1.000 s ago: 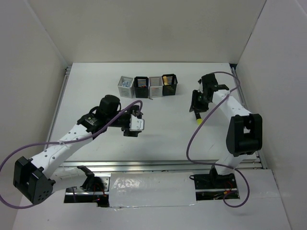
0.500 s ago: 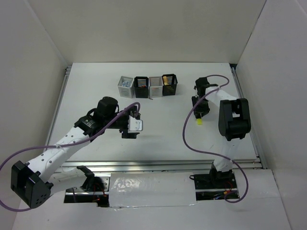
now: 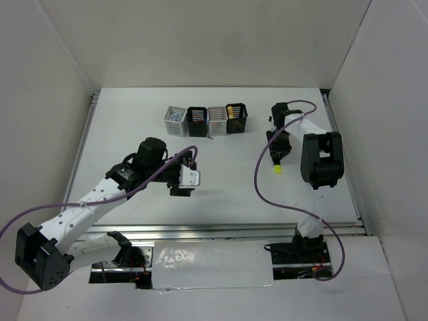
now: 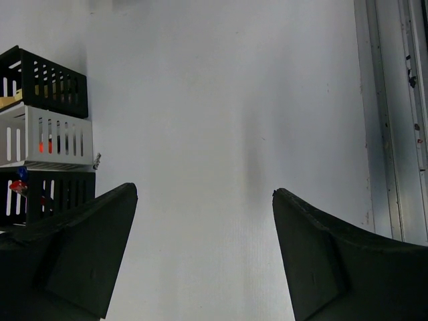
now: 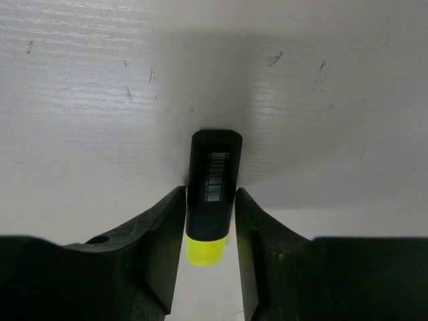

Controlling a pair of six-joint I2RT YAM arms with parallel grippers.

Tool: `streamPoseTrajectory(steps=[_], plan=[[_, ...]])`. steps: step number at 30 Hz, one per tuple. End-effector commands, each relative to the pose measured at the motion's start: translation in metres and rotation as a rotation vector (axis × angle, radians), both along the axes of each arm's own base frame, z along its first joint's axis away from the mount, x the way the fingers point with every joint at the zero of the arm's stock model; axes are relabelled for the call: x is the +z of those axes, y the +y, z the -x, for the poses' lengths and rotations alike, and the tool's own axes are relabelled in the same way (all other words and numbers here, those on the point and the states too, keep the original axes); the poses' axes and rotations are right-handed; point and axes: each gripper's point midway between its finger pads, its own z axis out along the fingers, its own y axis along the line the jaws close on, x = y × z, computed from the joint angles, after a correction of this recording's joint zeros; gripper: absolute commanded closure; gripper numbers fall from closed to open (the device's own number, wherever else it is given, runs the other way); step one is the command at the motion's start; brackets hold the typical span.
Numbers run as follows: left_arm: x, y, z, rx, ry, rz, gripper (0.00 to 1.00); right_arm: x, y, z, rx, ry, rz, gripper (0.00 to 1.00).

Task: Sort the stationery into containers
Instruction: Pick up the pen from the center of the board.

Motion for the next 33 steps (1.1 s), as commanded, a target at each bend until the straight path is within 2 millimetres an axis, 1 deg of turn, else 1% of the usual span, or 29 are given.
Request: streamPoseTrajectory(steps=[1,7,9,12,13,14,15,16,17,18,19,20,21,22,23,24,25,26,28,29,30,31,32,33], plan=[[0.002,-0.01,0.003,-0.044,-0.019,0.025,0.05,-0.005,0.0,0.012,-0.057,0.104,-0.027,0.56],[0.003,-0.015,0.004,-0.056,-0.018,0.027,0.05,-0.006,-0.002,0.015,-0.081,0.12,-0.013,0.55],[0.004,-0.015,0.004,-0.051,-0.018,0.029,0.05,-0.006,-0.001,0.016,-0.081,0.116,-0.017,0.57],[0.003,-0.016,0.006,-0.057,-0.005,0.039,0.05,-0.004,0.002,0.014,-0.069,0.102,-0.032,0.74],[0.003,-0.018,0.007,-0.061,0.005,0.047,0.05,-0.002,0.005,0.013,-0.065,0.098,-0.046,0.89],[0.005,-0.02,0.008,-0.068,0.012,0.062,0.06,0.006,0.017,0.012,-0.051,0.081,-0.111,0.98],[0.002,-0.023,0.009,-0.066,0.023,0.069,0.06,0.012,0.025,0.01,-0.044,0.067,-0.15,1.0],[0.005,-0.03,0.011,-0.076,0.015,0.09,0.07,0.028,0.044,0.01,-0.028,0.048,-0.233,1.0],[0.006,-0.036,0.015,-0.098,-0.001,0.101,0.08,0.034,0.05,0.01,-0.027,0.034,-0.238,1.0],[-0.002,-0.039,0.017,-0.105,-0.025,0.09,0.08,0.043,0.068,0.012,-0.006,0.03,-0.305,1.0],[-0.002,-0.049,0.025,-0.145,-0.061,0.094,0.08,0.051,0.082,0.015,-0.007,0.032,-0.345,1.0],[0.007,-0.059,0.024,-0.16,-0.138,0.129,0.09,0.062,0.101,0.022,0.021,0.033,-0.378,1.0],[-0.004,-0.059,0.023,-0.16,-0.183,0.104,0.09,0.072,0.117,0.027,0.036,0.043,-0.441,1.0],[-0.002,-0.068,0.028,-0.195,-0.222,0.118,0.09,0.078,0.13,0.031,0.027,0.056,-0.48,1.0],[0.0,-0.075,0.027,-0.215,-0.262,0.133,0.09,0.084,0.144,0.04,0.04,0.085,-0.506,1.0],[-0.005,-0.078,0.028,-0.242,-0.295,0.13,0.09,0.089,0.156,0.045,0.028,0.101,-0.552,1.0],[-0.007,-0.084,0.03,-0.255,-0.312,0.134,0.09,0.096,0.161,0.048,0.042,0.079,-0.55,1.0],[-0.001,-0.09,0.026,-0.257,-0.375,0.166,0.09,0.093,0.17,0.056,0.063,0.083,-0.525,1.0],[-0.007,-0.096,0.026,-0.275,-0.421,0.163,0.1,0.098,0.18,0.068,0.064,0.096,-0.549,1.0],[-0.006,-0.099,0.025,-0.296,-0.48,0.169,0.1,0.094,0.189,0.079,0.081,0.121,-0.555,1.0],[-0.008,-0.102,0.027,-0.315,-0.502,0.17,0.1,0.095,0.193,0.084,0.083,0.121,-0.556,1.0],[-0.016,-0.103,0.026,-0.33,-0.507,0.157,0.11,0.095,0.198,0.089,0.094,0.125,-0.557,1.0],[-0.016,-0.105,0.026,-0.353,-0.537,0.148,0.11,0.093,0.203,0.096,0.103,0.137,-0.555,1.0],[-0.018,-0.106,0.025,-0.362,-0.538,0.142,0.11,0.095,0.212,0.103,0.119,0.144,-0.555,1.0]])
